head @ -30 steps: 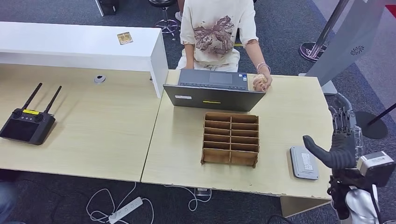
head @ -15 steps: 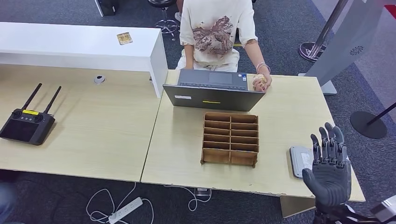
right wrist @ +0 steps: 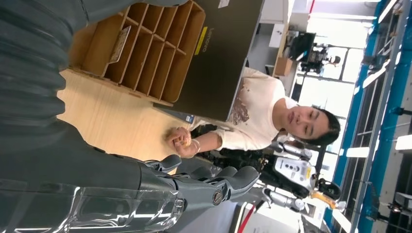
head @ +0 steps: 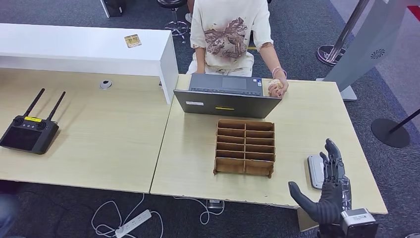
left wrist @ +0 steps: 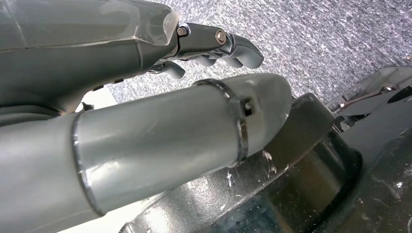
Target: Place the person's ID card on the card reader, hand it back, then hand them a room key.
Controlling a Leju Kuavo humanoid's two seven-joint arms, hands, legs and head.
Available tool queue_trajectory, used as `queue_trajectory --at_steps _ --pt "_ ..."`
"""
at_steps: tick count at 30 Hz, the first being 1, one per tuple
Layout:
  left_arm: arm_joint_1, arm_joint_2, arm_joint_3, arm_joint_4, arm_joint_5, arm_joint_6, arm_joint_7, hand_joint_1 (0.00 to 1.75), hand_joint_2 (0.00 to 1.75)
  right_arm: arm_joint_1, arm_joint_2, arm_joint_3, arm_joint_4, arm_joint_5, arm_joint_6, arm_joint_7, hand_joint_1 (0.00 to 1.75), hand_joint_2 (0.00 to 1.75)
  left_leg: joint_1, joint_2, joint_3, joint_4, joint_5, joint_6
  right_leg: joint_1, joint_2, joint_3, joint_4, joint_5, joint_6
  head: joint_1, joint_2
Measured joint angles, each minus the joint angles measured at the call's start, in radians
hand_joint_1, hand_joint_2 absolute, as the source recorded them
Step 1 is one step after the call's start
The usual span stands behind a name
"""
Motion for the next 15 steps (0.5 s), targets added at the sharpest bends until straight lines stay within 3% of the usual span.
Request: queue_trajectory --at_steps 8,15 --pt "0.0 -0.001 0.003 0.0 -0.003 0.005 0.0 0.0 0.0 0.012 0.014 0.007 -0.013 0.087 -0.069 0.003 0.0 1.75 0.0 0.0 0.0 0.0 0.0 0.0 0.0 0.0 0.0 0.0 0.0 0.0 0.0 0.0" --pt "0.0 -0.003 0.007 0.0 -0.014 0.007 -0.001 0.0 0.0 0.03 0.029 0.02 -0.052 0.315 -0.212 0.048 0.0 1.75 0.0 0.0 0.0 0.0 0.0 0.0 0.0 0.0 0.0 0.0 0.0 0.0 0.0 0.0"
